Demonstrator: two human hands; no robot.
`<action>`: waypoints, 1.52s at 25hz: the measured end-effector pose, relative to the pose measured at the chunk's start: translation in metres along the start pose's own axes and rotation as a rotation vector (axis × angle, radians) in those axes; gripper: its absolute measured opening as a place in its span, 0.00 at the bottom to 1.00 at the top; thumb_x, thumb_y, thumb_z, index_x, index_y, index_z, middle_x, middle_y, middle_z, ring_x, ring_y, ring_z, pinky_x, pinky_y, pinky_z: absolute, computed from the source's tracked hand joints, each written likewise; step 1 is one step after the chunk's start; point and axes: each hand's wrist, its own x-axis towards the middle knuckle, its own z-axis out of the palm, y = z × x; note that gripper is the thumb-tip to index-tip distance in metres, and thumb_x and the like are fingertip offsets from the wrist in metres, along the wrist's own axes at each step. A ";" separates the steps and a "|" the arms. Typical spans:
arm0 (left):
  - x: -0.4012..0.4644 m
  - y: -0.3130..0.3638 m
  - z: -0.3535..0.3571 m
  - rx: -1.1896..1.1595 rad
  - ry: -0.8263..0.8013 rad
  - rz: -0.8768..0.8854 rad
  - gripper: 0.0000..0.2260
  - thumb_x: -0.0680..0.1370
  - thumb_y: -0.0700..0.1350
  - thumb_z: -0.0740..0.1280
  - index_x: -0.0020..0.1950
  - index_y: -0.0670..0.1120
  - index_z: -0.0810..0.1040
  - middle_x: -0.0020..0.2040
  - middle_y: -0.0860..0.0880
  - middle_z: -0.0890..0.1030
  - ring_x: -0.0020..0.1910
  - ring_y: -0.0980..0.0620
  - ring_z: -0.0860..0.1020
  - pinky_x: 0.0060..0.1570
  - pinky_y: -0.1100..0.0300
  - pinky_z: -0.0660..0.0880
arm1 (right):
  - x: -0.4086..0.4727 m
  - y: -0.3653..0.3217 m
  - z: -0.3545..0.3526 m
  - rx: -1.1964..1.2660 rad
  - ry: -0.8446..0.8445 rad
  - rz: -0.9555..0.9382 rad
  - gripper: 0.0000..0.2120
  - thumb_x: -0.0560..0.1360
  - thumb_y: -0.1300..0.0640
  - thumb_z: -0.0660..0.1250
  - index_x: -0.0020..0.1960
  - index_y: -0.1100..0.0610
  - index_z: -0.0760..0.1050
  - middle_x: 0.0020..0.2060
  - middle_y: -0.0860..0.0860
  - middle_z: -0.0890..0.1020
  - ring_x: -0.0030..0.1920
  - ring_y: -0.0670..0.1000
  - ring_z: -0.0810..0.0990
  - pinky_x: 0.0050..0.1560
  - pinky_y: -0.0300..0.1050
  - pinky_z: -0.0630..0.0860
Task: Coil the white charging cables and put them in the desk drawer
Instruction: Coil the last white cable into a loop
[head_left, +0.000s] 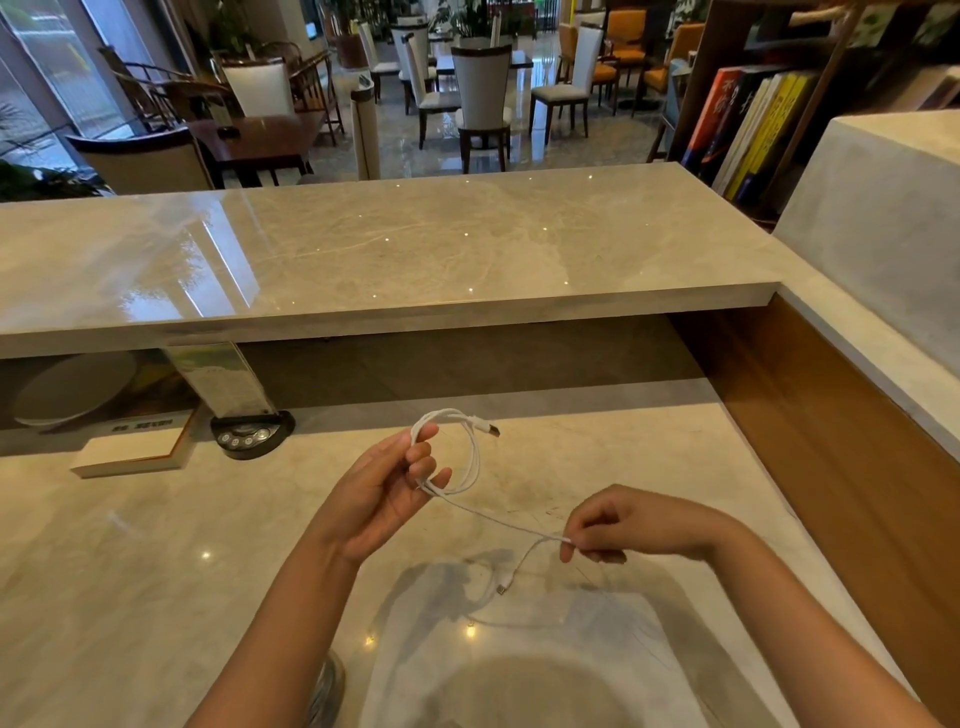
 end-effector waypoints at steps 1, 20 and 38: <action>-0.001 0.000 0.001 0.041 -0.020 -0.021 0.19 0.57 0.45 0.82 0.44 0.41 0.83 0.30 0.49 0.74 0.27 0.57 0.74 0.38 0.58 0.80 | -0.001 0.000 -0.009 -0.043 0.010 0.046 0.09 0.76 0.55 0.64 0.42 0.53 0.81 0.32 0.48 0.76 0.32 0.47 0.72 0.38 0.40 0.71; 0.004 -0.042 0.024 0.432 0.207 0.007 0.14 0.81 0.40 0.56 0.55 0.32 0.76 0.45 0.38 0.78 0.45 0.44 0.76 0.50 0.55 0.76 | 0.034 -0.077 0.063 0.007 0.765 -0.115 0.13 0.76 0.62 0.62 0.57 0.53 0.79 0.46 0.47 0.79 0.32 0.44 0.77 0.33 0.34 0.75; -0.003 -0.032 0.037 0.055 0.130 -0.032 0.12 0.80 0.40 0.57 0.46 0.40 0.80 0.30 0.49 0.74 0.28 0.56 0.74 0.42 0.56 0.80 | 0.035 -0.059 0.034 -0.176 0.826 -0.184 0.19 0.77 0.45 0.60 0.66 0.47 0.69 0.60 0.41 0.72 0.59 0.41 0.69 0.58 0.36 0.67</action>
